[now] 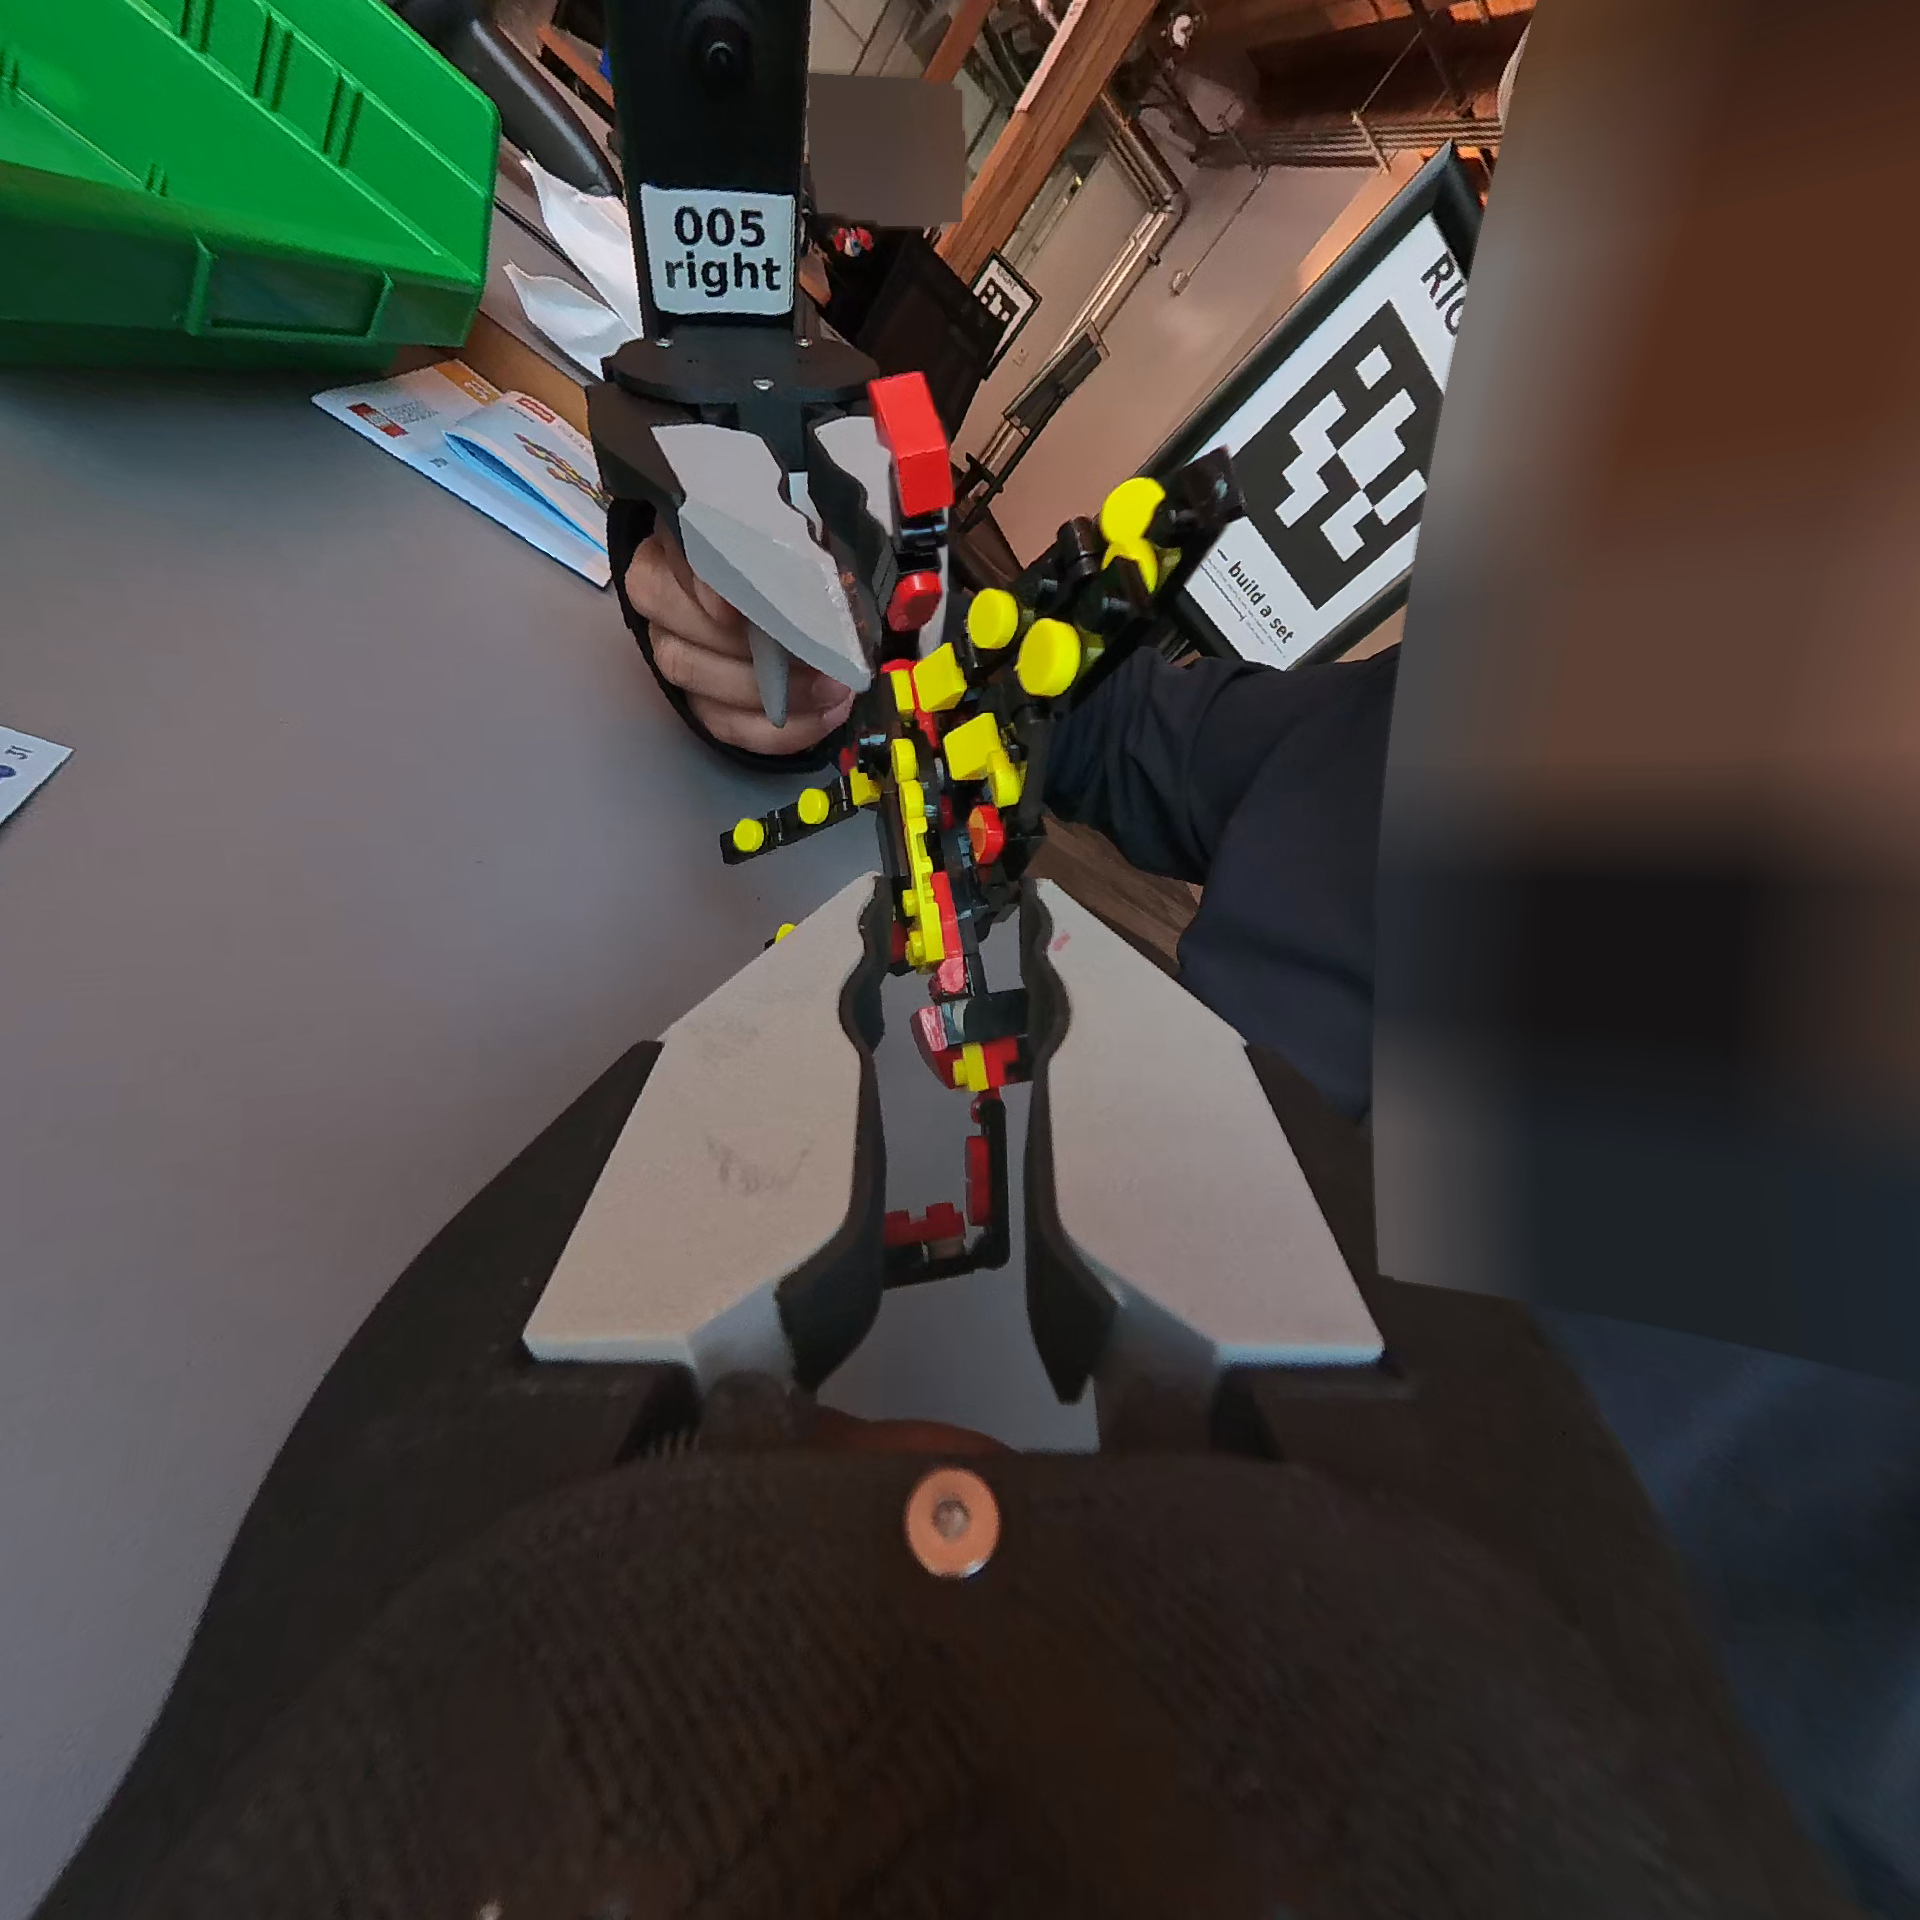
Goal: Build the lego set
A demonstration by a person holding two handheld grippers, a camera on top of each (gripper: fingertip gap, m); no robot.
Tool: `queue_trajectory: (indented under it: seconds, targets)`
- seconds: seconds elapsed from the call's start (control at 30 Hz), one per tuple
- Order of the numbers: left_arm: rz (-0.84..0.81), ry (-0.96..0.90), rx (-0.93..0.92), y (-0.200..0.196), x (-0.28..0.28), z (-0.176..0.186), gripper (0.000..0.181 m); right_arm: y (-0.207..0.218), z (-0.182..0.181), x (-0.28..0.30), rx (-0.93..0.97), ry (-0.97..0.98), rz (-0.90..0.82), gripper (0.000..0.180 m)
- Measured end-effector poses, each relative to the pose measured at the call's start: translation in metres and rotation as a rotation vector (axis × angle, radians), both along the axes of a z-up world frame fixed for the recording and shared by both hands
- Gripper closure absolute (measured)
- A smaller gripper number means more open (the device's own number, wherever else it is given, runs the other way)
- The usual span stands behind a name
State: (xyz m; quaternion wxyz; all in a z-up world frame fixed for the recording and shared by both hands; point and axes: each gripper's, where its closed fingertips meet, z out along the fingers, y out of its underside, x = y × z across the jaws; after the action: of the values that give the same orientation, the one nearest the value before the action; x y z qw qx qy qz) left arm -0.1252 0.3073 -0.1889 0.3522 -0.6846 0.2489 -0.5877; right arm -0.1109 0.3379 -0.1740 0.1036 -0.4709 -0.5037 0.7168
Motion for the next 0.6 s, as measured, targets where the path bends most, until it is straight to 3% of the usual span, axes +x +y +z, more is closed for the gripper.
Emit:
queue_trajectory:
  seconds: [0.6]
  targets:
    - [0.006,0.037,-0.009,0.0010,0.0015,-0.0068,0.160,0.0001,-0.0091,0.0017,0.103,-0.048,-0.008,0.176]
